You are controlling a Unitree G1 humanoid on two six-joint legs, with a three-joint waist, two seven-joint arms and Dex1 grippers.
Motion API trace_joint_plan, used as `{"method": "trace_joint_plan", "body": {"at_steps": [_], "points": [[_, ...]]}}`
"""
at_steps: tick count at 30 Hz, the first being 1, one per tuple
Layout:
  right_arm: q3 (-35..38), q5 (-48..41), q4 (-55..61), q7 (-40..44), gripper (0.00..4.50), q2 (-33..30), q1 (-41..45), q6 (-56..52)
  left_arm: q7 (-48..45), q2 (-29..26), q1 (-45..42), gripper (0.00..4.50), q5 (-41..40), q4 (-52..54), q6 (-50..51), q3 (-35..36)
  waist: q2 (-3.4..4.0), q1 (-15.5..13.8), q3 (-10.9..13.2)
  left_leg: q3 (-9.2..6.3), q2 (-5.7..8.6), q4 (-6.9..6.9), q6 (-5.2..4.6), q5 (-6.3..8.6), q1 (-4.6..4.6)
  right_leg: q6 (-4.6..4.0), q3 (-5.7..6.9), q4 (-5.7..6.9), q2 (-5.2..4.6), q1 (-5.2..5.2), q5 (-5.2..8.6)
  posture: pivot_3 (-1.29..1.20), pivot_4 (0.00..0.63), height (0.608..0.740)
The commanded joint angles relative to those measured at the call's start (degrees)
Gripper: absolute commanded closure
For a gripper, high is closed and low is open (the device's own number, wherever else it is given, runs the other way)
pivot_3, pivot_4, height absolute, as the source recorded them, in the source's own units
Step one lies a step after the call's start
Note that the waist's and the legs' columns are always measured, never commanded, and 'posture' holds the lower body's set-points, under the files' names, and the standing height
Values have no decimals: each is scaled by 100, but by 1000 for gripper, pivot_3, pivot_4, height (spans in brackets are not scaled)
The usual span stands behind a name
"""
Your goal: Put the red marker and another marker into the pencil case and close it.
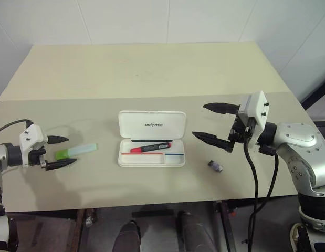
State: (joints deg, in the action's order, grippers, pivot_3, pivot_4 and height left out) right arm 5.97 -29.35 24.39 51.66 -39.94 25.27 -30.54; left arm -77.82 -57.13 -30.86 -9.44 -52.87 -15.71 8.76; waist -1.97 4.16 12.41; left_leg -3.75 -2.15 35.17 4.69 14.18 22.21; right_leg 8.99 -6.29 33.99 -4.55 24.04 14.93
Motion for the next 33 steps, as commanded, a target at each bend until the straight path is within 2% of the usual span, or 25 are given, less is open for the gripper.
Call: {"method": "trace_joint_plan", "body": {"at_steps": [1,4,12,13,19,23,28,33], "points": [[265,-145,305,-131,5,-104,-36,2,-44,-34,-217,0,170,-290,-183,-105,0,-3,0,0,0,0,0,0,0,0,0,0,0,0,0,0,150,740],[282,-170,346,-174,0,-123,-64,-4,-35,-52,-326,607,277,-480,-298,-184,-1,-10,0,0,0,0,0,0,-1,1,0,1,0,0,0,0,150,740],[270,-156,342,-132,0,-232,-172,57,-38,-33,-379,3332,302,-608,-434,-202,-1,-67,0,0,0,1,-1,-1,-3,0,0,6,0,0,0,0,150,740],[269,-166,327,-119,0,-245,-182,67,-46,-22,-364,3477,296,-598,-449,-204,-1,-74,-1,0,0,1,-1,-1,-3,0,0,6,0,0,0,0,150,740],[214,-158,201,49,0,-328,-231,161,95,91,-251,3476,99,-428,-608,-19,-1,-110,-1,0,0,1,-1,-1,-3,0,0,6,0,0,0,0,150,740],[181,-110,113,123,0,-341,-244,229,37,127,-82,3476,-284,75,-376,282,-1,-114,-1,0,0,2,-1,-2,-1,0,0,5,0,0,0,0,150,740],[139,-56,-17,191,0,-333,-284,338,-54,77,487,3476,-930,1459,457,679,-1,-113,-1,0,-1,1,-1,-1,0,10,1,5,0,0,-5,0,150,740],[75,-21,-120,229,0,-289,-281,415,-135,-62,1312,3476,-1440,3296,1530,870,-1,-91,0,0,-3,1,-1,-1,-1,9,0,3,0,0,-5,0,150,740]]}}
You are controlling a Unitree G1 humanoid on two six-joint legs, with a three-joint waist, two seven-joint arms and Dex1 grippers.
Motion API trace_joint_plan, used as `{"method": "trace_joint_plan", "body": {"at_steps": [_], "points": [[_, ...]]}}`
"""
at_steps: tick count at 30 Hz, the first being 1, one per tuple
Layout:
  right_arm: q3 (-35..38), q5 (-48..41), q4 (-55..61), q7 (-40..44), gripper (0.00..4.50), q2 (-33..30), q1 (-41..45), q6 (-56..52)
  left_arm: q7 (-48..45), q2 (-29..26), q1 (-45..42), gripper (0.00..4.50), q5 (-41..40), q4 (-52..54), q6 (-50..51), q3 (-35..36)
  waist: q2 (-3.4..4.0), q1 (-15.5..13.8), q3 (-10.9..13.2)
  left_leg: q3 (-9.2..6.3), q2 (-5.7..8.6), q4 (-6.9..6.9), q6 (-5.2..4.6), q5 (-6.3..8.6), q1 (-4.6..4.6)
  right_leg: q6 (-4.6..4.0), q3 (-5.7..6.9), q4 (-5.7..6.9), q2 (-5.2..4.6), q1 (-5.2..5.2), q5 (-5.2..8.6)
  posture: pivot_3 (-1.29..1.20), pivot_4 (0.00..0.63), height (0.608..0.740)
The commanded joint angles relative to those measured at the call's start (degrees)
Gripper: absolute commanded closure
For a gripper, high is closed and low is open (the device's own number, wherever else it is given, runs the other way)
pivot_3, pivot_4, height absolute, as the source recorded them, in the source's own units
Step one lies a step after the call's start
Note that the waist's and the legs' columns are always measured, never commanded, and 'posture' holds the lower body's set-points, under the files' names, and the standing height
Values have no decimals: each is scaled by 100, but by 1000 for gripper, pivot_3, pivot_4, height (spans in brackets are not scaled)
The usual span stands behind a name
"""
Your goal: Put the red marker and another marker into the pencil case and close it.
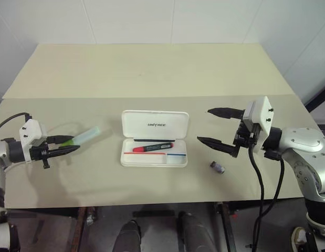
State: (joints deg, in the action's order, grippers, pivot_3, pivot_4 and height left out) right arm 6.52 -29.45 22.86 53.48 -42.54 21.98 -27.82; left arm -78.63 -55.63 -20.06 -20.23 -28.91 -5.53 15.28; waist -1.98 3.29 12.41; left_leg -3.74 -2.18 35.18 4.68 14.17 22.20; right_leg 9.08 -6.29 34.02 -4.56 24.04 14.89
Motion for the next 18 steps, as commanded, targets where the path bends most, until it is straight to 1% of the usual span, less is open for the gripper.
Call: {"method": "trace_joint_plan", "body": {"at_steps": [1,4,6,11,14,18], "points": [[-1,-7,15,58,0,-21,48,158,-125,-251,359,3476,-447,1267,740,160,0,-6,0,0,-1,0,0,0,-1,-3,0,1,0,0,1,0,150,740],[-35,-8,-6,84,0,-11,28,183,-159,-253,483,3476,-601,2076,1229,-42,0,-12,0,0,-1,1,0,0,-1,-37,-1,0,1,0,20,0,150,740],[-37,-10,9,92,0,-27,-18,188,-49,-154,338,3476,-605,2358,1435,-196,0,-28,0,0,-1,2,1,-1,-1,-47,-1,-2,1,0,25,0,150,740],[-19,-19,101,97,0,-94,-177,190,101,17,-19,3476,-557,2620,1735,-509,0,-22,0,0,-1,3,0,-1,0,-51,-1,-4,1,-1,27,0,150,740],[40,-27,266,98,0,-152,-455,187,88,274,-430,3476,-387,2701,1814,-1022,0,-28,0,0,-1,3,0,-1,1,-35,-1,-3,2,-1,19,0,150,740],[94,-59,462,-27,0,-157,-673,149,67,586,-800,3476,-306,2707,1862,-1455,-1,-42,0,0,0,6,0,-1,5,-24,-2,-7,2,-1,13,0,150,740]]}}
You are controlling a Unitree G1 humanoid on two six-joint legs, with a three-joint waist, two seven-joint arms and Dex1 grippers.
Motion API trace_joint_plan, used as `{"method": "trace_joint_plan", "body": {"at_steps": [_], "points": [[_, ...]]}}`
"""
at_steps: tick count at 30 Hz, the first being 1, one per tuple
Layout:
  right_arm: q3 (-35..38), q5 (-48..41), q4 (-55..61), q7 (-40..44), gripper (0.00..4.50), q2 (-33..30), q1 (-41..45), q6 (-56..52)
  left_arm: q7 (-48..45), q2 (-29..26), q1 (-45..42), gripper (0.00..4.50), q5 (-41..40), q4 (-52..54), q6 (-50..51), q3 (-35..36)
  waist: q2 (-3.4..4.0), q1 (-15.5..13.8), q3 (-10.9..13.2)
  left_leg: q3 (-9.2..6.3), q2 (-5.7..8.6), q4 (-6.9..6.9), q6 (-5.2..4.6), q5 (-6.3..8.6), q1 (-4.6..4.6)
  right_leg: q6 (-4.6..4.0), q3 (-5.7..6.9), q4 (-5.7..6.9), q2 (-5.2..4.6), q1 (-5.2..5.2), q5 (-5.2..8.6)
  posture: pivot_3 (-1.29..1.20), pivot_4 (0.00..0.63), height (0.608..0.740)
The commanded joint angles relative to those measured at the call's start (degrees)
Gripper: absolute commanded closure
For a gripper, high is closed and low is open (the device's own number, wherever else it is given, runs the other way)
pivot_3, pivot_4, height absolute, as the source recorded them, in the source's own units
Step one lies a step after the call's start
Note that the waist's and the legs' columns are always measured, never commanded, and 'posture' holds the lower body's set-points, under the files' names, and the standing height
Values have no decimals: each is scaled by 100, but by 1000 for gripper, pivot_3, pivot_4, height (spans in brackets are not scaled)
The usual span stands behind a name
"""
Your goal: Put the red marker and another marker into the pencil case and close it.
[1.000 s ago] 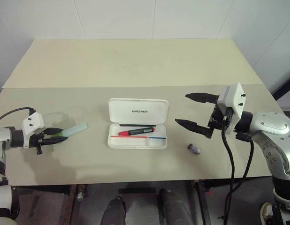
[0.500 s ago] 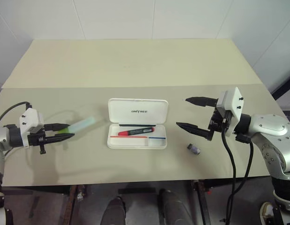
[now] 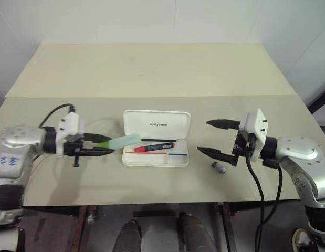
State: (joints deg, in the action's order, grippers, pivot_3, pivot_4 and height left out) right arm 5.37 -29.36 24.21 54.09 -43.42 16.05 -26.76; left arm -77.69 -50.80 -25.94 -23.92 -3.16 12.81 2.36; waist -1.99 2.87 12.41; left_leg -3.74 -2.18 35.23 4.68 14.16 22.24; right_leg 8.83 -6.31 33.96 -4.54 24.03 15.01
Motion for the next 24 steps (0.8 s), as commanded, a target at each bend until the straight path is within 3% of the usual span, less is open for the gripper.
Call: {"method": "trace_joint_plan", "body": {"at_steps": [1,11,24], "points": [[225,-74,360,-115,0,-67,-115,38,-31,151,-256,3476,75,137,21,-227,-1,14,0,0,0,0,0,0,0,0,1,1,0,0,0,0,150,740],[420,-123,736,-470,0,-40,-511,-12,-179,432,-508,3476,358,6,-82,-794,-1,9,-1,0,0,5,0,0,-2,-2,-1,3,2,-1,1,0,150,740],[523,-169,975,-752,0,-23,-654,-61,58,693,-552,3476,1019,-639,-713,-1006,-1,0,-1,0,0,12,-1,0,-2,-6,-2,1,2,-3,3,0,150,740]]}}
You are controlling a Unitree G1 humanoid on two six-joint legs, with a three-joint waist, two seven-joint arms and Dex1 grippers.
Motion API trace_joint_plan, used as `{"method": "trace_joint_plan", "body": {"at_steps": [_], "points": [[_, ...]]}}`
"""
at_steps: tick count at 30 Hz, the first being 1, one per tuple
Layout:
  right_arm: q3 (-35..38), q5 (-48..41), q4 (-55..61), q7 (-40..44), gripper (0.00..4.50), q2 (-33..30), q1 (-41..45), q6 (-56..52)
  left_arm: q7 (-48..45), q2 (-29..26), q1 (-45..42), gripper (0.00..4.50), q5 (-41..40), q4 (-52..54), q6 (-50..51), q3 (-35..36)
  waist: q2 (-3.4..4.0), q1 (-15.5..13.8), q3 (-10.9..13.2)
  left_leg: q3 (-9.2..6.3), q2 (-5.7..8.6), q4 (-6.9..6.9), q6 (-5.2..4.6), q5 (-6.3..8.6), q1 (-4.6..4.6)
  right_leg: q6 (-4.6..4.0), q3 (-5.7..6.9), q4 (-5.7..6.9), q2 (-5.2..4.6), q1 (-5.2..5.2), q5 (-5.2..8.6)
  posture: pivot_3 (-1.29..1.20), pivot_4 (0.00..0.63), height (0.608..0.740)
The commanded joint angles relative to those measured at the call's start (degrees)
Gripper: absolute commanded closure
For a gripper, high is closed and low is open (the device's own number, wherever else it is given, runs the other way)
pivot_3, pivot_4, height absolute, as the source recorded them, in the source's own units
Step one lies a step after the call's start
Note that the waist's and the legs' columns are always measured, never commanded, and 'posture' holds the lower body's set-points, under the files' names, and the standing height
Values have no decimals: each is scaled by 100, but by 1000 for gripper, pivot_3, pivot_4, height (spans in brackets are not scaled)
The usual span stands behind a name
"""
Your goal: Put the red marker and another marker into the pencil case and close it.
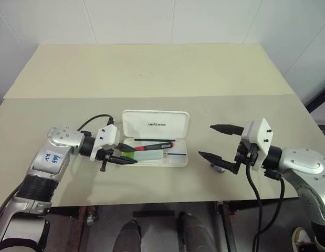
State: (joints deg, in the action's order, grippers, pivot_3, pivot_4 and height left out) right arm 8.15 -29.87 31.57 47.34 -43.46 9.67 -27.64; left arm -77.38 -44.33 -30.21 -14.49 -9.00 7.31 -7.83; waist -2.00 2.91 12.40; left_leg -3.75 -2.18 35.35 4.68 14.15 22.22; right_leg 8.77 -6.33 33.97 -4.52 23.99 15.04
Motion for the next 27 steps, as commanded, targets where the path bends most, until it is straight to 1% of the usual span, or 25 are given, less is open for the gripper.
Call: {"method": "trace_joint_plan", "body": {"at_steps": [1,14,27], "points": [[247,-121,239,-84,0,-24,-16,31,25,75,-154,3476,89,-74,-178,7,0,-7,0,0,0,1,0,0,0,0,0,0,0,0,0,0,150,740],[206,-128,282,-220,0,9,22,35,-44,227,-431,3476,235,-312,-259,-53,0,-65,0,0,0,11,0,0,2,0,0,1,0,-3,0,0,150,740],[189,-122,280,-289,0,27,51,46,-119,357,-592,3476,262,-328,-262,-176,0,-114,0,0,0,30,0,0,1,-9,0,-1,0,-14,5,0,150,740]]}}
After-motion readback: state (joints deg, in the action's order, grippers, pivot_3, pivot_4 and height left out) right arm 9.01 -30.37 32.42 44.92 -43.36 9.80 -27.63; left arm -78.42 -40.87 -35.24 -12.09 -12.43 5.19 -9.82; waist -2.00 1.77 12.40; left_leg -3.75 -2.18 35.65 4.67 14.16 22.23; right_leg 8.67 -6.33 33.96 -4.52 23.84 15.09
